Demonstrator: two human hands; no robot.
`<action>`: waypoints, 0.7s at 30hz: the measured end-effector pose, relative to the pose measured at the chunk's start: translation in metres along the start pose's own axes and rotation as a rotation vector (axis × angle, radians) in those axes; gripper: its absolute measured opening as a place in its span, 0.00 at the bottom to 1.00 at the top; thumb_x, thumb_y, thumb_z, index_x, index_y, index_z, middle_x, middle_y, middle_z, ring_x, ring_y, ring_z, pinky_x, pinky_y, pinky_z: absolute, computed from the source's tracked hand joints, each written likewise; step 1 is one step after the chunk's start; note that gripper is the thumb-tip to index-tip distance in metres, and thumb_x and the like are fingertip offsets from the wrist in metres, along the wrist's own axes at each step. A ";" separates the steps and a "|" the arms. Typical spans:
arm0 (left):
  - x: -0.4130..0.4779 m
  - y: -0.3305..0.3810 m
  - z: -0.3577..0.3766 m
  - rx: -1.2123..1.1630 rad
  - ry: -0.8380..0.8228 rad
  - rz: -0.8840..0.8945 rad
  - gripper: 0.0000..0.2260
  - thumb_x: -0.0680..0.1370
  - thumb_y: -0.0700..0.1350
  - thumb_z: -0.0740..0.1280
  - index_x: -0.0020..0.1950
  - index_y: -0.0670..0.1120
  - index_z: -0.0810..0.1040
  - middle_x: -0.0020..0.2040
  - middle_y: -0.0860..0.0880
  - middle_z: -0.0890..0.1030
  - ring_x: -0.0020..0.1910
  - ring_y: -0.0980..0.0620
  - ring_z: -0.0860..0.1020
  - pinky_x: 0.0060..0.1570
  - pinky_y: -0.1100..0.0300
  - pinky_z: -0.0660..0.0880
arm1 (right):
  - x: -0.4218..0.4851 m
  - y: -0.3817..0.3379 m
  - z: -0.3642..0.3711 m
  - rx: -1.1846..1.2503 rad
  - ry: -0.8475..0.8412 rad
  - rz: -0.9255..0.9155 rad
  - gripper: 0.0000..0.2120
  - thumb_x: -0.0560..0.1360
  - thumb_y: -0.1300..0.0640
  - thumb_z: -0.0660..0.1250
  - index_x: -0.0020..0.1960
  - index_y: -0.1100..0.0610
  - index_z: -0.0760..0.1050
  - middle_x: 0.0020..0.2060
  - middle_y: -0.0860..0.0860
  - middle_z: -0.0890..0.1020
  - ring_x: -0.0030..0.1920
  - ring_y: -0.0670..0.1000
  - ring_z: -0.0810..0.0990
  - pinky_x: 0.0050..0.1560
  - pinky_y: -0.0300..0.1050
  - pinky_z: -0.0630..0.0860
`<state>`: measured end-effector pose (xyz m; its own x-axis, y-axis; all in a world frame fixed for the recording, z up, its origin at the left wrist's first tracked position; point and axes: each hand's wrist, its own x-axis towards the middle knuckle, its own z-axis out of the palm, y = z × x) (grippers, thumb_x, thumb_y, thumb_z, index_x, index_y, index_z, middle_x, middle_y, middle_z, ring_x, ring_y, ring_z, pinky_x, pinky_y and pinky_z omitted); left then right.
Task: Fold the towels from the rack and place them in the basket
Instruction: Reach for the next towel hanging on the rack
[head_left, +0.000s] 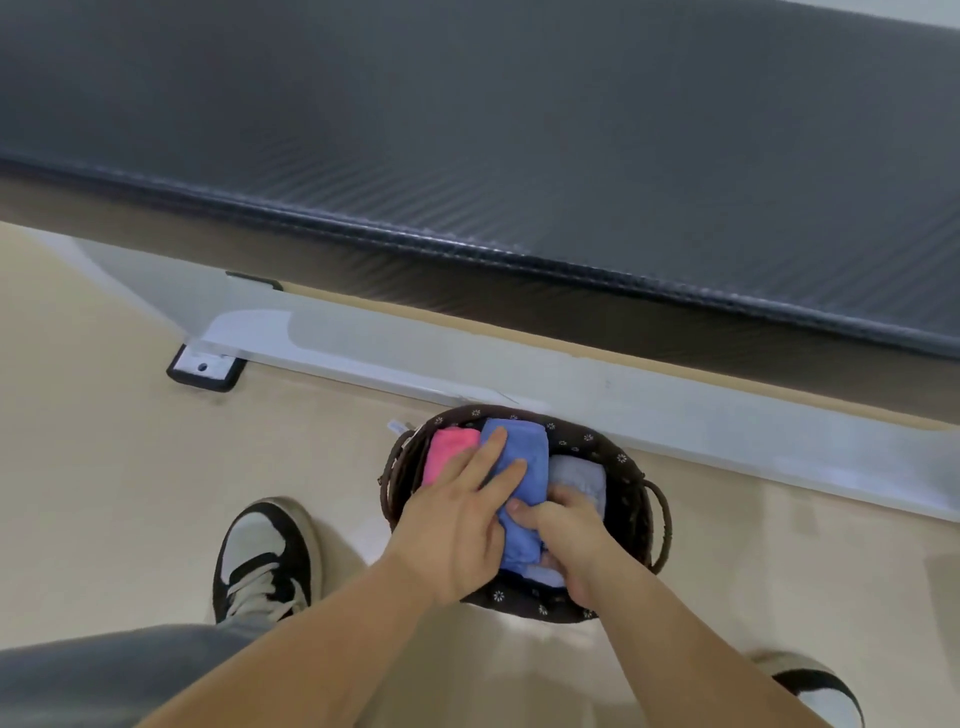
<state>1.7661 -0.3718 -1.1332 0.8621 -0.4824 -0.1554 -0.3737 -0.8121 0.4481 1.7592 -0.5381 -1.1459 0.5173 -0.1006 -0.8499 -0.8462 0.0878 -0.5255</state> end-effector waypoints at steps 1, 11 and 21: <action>-0.001 0.000 0.001 0.002 0.002 0.015 0.28 0.73 0.51 0.58 0.73 0.51 0.75 0.79 0.48 0.69 0.69 0.43 0.76 0.42 0.51 0.84 | -0.001 0.001 -0.001 -0.001 -0.003 0.008 0.14 0.74 0.62 0.76 0.58 0.60 0.80 0.48 0.58 0.88 0.48 0.60 0.88 0.52 0.63 0.84; 0.025 0.013 -0.024 -0.055 -0.390 -0.191 0.32 0.73 0.58 0.68 0.77 0.58 0.63 0.84 0.60 0.49 0.82 0.56 0.53 0.69 0.48 0.71 | -0.008 -0.020 -0.006 -0.419 -0.082 0.104 0.15 0.71 0.61 0.67 0.57 0.52 0.79 0.52 0.59 0.85 0.52 0.60 0.86 0.53 0.57 0.85; 0.029 0.018 0.004 0.209 -0.419 -0.159 0.41 0.80 0.50 0.69 0.84 0.56 0.43 0.84 0.56 0.36 0.84 0.50 0.45 0.62 0.47 0.78 | -0.007 -0.004 -0.016 -0.767 0.167 -0.191 0.12 0.73 0.48 0.76 0.45 0.50 0.73 0.41 0.47 0.81 0.43 0.50 0.80 0.47 0.48 0.78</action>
<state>1.7828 -0.4016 -1.1328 0.7183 -0.4032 -0.5670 -0.3466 -0.9140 0.2108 1.7569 -0.5540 -1.1375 0.6871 -0.1974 -0.6993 -0.6286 -0.6440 -0.4359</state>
